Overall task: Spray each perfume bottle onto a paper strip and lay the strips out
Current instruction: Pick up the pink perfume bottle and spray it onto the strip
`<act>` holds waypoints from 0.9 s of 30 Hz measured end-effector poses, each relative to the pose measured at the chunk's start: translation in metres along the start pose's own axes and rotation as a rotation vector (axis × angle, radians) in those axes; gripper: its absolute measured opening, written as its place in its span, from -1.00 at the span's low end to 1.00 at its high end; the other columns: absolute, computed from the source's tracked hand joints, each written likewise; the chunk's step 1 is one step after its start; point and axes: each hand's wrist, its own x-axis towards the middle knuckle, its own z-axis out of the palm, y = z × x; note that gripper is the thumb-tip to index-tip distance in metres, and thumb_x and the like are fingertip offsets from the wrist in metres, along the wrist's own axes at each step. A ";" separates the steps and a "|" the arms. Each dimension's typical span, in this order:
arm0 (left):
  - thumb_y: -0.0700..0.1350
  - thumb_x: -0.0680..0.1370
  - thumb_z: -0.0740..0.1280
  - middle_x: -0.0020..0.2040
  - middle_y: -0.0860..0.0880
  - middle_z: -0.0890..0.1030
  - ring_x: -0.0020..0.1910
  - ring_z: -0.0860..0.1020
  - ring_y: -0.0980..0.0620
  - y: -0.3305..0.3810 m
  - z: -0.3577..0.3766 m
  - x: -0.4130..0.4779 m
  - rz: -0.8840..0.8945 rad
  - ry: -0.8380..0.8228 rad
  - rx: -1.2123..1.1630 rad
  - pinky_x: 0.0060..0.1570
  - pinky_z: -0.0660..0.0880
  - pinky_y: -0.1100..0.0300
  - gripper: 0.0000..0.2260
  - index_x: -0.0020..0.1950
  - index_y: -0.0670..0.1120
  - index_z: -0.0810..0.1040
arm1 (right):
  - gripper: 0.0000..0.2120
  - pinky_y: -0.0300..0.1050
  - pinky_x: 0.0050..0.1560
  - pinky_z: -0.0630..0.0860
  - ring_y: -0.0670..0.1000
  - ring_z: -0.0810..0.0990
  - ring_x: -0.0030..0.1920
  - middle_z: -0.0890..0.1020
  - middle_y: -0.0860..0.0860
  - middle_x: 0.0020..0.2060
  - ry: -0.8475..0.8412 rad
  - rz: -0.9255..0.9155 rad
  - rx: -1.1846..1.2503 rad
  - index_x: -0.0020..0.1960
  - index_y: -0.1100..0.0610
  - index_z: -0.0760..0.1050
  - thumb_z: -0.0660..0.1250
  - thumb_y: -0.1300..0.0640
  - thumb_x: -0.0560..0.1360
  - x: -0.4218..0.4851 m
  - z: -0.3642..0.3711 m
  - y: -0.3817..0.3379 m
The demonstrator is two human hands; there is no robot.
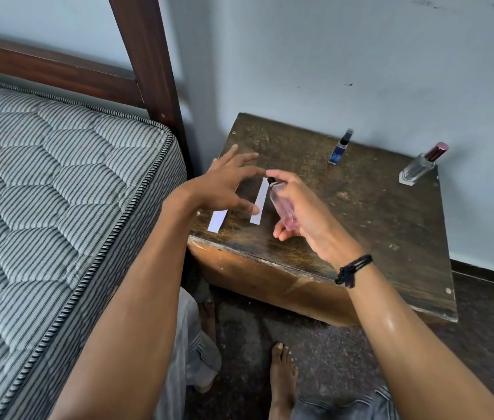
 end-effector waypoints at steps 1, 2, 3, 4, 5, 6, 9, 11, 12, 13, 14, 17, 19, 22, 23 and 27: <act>0.11 0.45 0.52 0.65 0.09 0.00 0.61 -0.29 0.02 0.000 0.001 0.000 -0.014 -0.008 0.016 0.53 -0.27 -0.21 -0.28 0.55 0.15 0.30 | -0.65 -0.13 -0.35 0.57 0.03 0.60 -0.40 0.49 -0.01 0.31 0.018 -0.001 -0.066 0.41 -0.18 0.42 0.09 0.05 0.69 0.001 0.000 0.002; 0.12 0.46 0.52 0.65 0.09 -0.02 0.61 -0.31 0.02 0.000 0.002 0.001 -0.028 -0.012 0.033 0.51 -0.30 -0.20 -0.29 0.55 0.17 0.29 | -0.66 -0.11 -0.34 0.58 0.03 0.60 -0.40 0.55 -0.02 0.22 0.037 -0.009 -0.143 0.41 -0.19 0.41 0.07 0.03 0.70 0.002 0.000 0.005; 0.14 0.46 0.51 0.66 0.09 -0.04 0.60 -0.32 0.01 -0.001 0.004 0.001 -0.040 -0.013 0.052 0.50 -0.31 -0.19 -0.29 0.55 0.18 0.29 | -0.67 -0.07 -0.30 0.62 0.02 0.60 -0.39 0.62 -0.04 0.06 0.059 -0.020 -0.232 0.41 -0.20 0.40 0.06 0.00 0.70 0.003 -0.001 0.008; 0.16 0.46 0.50 0.66 0.09 -0.05 0.60 -0.33 0.01 -0.002 0.005 0.001 -0.051 -0.017 0.070 0.50 -0.32 -0.18 -0.29 0.55 0.20 0.29 | -0.67 0.00 -0.24 0.65 0.02 0.61 -0.39 0.64 -0.06 -0.16 0.078 -0.034 -0.318 0.41 -0.21 0.38 0.05 -0.03 0.70 0.005 -0.001 0.012; 0.17 0.46 0.49 0.66 0.09 -0.06 0.60 -0.34 0.00 -0.003 0.006 0.001 -0.058 -0.023 0.083 0.50 -0.32 -0.18 -0.29 0.55 0.21 0.28 | -0.67 0.05 -0.18 0.67 0.02 0.62 -0.39 0.59 -0.08 -0.34 0.089 -0.048 -0.386 0.41 -0.24 0.37 0.04 -0.05 0.69 0.007 -0.001 0.015; 0.18 0.45 0.49 0.66 0.10 -0.08 0.60 -0.35 0.00 -0.004 0.007 0.001 -0.060 -0.029 0.088 0.50 -0.32 -0.20 -0.28 0.55 0.23 0.26 | -0.68 0.08 -0.15 0.67 0.02 0.62 -0.38 0.52 -0.08 -0.43 0.095 -0.059 -0.433 0.39 -0.26 0.37 0.04 -0.07 0.69 0.008 -0.001 0.017; 0.19 0.45 0.49 0.66 0.12 -0.10 0.59 -0.36 -0.01 -0.005 0.008 0.001 -0.051 -0.033 0.089 0.50 -0.30 -0.24 -0.27 0.55 0.26 0.24 | -0.70 0.01 -0.21 0.65 0.00 0.59 -0.38 0.47 -0.03 -0.42 0.133 -0.070 -0.457 0.36 -0.28 0.37 0.04 -0.07 0.68 0.011 -0.003 0.021; 0.19 0.46 0.49 0.66 0.12 -0.11 0.59 -0.37 -0.02 -0.005 0.008 0.001 -0.054 -0.036 0.092 0.50 -0.30 -0.25 -0.28 0.55 0.27 0.25 | -0.70 -0.06 -0.27 0.62 -0.01 0.57 -0.38 0.49 -0.01 -0.40 0.175 -0.068 -0.444 0.35 -0.28 0.39 0.05 -0.06 0.68 0.011 -0.005 0.021; 0.19 0.46 0.49 0.66 0.12 -0.11 0.59 -0.37 -0.02 -0.005 0.009 0.001 -0.057 -0.038 0.092 0.51 -0.29 -0.26 -0.28 0.55 0.28 0.25 | -0.70 -0.07 -0.29 0.61 -0.01 0.57 -0.37 0.49 -0.01 -0.39 0.193 -0.066 -0.440 0.35 -0.27 0.39 0.06 -0.05 0.68 0.012 -0.006 0.021; 0.19 0.45 0.49 0.65 0.12 -0.11 0.59 -0.37 -0.02 -0.006 0.009 0.001 -0.059 -0.043 0.091 0.51 -0.29 -0.26 -0.28 0.55 0.28 0.25 | -0.70 -0.07 -0.29 0.61 -0.01 0.57 -0.37 0.48 -0.01 -0.39 0.211 -0.067 -0.435 0.35 -0.26 0.39 0.06 -0.05 0.68 0.012 -0.009 0.022; 0.19 0.45 0.49 0.65 0.12 -0.12 0.59 -0.37 -0.02 -0.006 0.009 0.001 -0.060 -0.048 0.089 0.51 -0.29 -0.27 -0.28 0.55 0.29 0.24 | -0.69 -0.07 -0.30 0.61 -0.01 0.57 -0.37 0.48 -0.01 -0.39 0.228 -0.067 -0.434 0.36 -0.25 0.38 0.05 -0.05 0.68 0.013 -0.012 0.022; 0.19 0.44 0.50 0.65 0.13 -0.11 0.59 -0.36 -0.03 -0.007 0.010 0.002 -0.060 -0.057 0.085 0.52 -0.26 -0.28 -0.26 0.55 0.30 0.23 | -0.67 -0.11 -0.32 0.62 -0.02 0.59 -0.37 0.48 -0.01 -0.40 0.263 -0.057 -0.458 0.40 -0.26 0.37 0.05 -0.06 0.68 0.016 -0.021 0.024; 0.19 0.43 0.51 0.65 0.12 -0.11 0.60 -0.35 -0.03 -0.008 0.010 0.002 -0.063 -0.060 0.079 0.52 -0.26 -0.28 -0.25 0.55 0.31 0.23 | -0.65 -0.11 -0.32 0.62 -0.02 0.58 -0.37 0.49 -0.11 -0.44 0.253 -0.059 -0.470 0.42 -0.26 0.37 0.05 -0.05 0.68 0.016 -0.024 0.024; 0.19 0.43 0.52 0.66 0.12 -0.10 0.60 -0.34 -0.03 -0.008 0.011 0.003 -0.066 -0.066 0.081 0.52 -0.26 -0.27 -0.24 0.55 0.31 0.23 | -0.65 0.06 -0.25 0.62 -0.01 0.56 -0.36 0.55 -0.24 -0.42 0.186 -0.106 -0.535 0.44 -0.27 0.35 0.06 -0.06 0.69 0.013 -0.022 0.021; 0.19 0.42 0.52 0.66 0.11 -0.10 0.60 -0.34 -0.03 -0.008 0.011 0.003 -0.066 -0.068 0.086 0.52 -0.26 -0.27 -0.24 0.55 0.30 0.24 | -0.65 0.10 -0.24 0.60 -0.03 0.55 -0.35 0.55 -0.20 -0.36 0.168 -0.137 -0.575 0.44 -0.27 0.36 0.07 -0.06 0.69 0.012 -0.019 0.021; 0.20 0.40 0.53 0.66 0.11 -0.08 0.60 -0.33 -0.01 -0.007 0.012 0.004 -0.077 -0.063 0.087 0.53 -0.26 -0.26 -0.22 0.55 0.30 0.23 | -0.64 -0.04 -0.11 0.47 -0.04 0.57 -0.06 0.56 -0.04 -0.05 0.125 -0.263 -0.739 0.45 -0.21 0.37 0.13 -0.03 0.67 0.012 -0.010 0.023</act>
